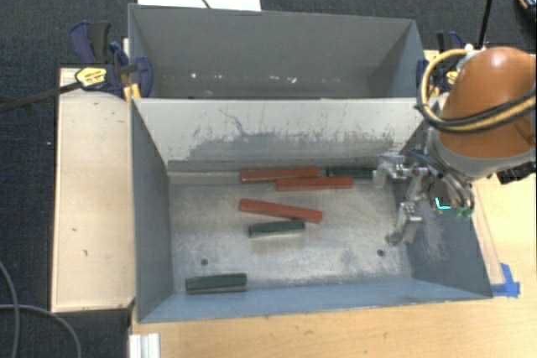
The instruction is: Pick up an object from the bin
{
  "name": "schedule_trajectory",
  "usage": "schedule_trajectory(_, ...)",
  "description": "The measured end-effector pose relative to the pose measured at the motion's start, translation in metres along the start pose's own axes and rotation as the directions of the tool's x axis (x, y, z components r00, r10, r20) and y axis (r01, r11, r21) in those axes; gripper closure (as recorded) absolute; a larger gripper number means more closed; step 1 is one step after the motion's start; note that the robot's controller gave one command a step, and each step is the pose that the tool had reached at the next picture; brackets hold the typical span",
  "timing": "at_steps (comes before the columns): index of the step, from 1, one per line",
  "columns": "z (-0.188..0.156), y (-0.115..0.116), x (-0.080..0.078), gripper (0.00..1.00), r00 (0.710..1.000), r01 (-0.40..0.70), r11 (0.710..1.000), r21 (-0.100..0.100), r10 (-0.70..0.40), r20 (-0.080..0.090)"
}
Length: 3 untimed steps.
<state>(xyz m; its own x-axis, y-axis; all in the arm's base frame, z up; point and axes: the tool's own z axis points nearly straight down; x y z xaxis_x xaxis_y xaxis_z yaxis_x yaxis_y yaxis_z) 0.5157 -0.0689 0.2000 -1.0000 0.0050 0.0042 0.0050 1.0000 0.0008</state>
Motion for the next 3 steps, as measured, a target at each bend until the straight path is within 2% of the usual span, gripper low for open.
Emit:
schedule_trajectory(1, 0.133, 0.032, 0.004, 0.00, 0.967, 0.253, 0.967, -0.001, -0.253, 0.000)
schedule_trajectory(2, 0.129, 0.149, -0.047, 0.00, 0.943, 0.332, 0.943, 0.000, -0.332, 0.012)
schedule_trajectory(3, 0.129, 0.143, -0.046, 1.00, 0.945, 0.327, 0.945, 0.002, -0.327, 0.007)
